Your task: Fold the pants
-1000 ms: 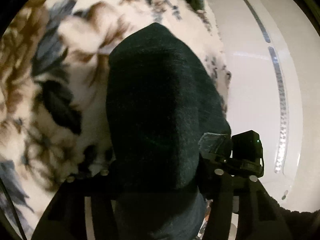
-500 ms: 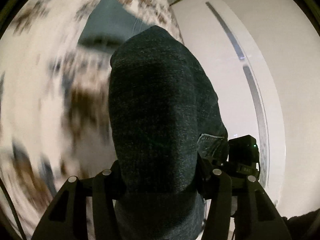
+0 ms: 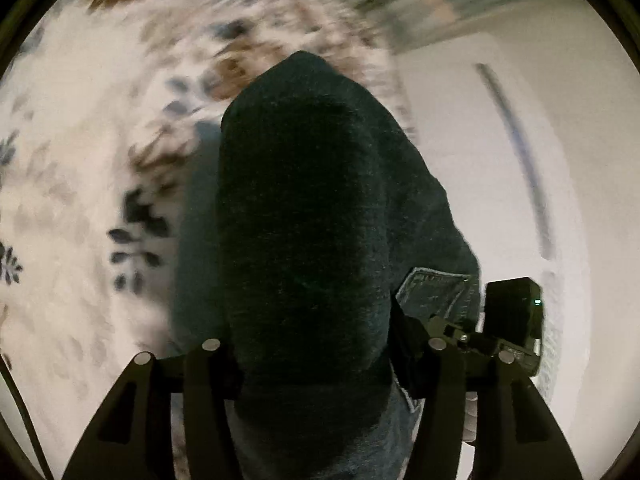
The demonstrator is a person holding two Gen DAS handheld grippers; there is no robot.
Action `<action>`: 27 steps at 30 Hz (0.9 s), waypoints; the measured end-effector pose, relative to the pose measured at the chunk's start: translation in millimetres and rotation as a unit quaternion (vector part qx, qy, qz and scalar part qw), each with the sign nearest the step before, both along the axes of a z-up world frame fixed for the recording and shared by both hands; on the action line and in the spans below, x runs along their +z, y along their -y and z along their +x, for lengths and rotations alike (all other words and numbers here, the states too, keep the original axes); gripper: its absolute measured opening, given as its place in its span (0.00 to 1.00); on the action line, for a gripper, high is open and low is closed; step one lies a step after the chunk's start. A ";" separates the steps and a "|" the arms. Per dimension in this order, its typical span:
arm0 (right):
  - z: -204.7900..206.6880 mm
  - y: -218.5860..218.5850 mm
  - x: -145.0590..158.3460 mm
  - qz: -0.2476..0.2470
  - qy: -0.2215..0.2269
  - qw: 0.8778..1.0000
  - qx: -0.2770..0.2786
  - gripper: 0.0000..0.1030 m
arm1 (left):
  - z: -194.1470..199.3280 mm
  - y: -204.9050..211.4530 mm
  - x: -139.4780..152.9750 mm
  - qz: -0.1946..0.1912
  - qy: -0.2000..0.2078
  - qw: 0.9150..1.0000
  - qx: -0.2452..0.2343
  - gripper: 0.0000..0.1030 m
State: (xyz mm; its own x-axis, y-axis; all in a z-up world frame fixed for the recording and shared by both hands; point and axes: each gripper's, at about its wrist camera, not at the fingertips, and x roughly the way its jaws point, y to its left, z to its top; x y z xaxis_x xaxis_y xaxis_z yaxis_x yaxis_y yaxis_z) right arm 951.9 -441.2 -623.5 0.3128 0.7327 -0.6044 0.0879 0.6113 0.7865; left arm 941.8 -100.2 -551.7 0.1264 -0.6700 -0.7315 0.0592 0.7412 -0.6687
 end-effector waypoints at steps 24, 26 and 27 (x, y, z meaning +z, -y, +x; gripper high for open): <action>-160.2 -29.5 156.5 -0.411 0.048 0.905 -0.099 0.93 | -191.2 37.5 148.3 0.289 0.167 0.940 0.063 0.91; -191.1 -34.9 189.4 -0.423 0.058 0.898 -0.107 0.94 | -216.6 36.9 175.7 0.296 0.179 0.935 0.076 0.91; -210.2 -38.1 209.5 -0.430 0.068 0.893 -0.110 0.94 | -231.5 36.7 190.1 0.302 0.188 0.931 0.080 0.91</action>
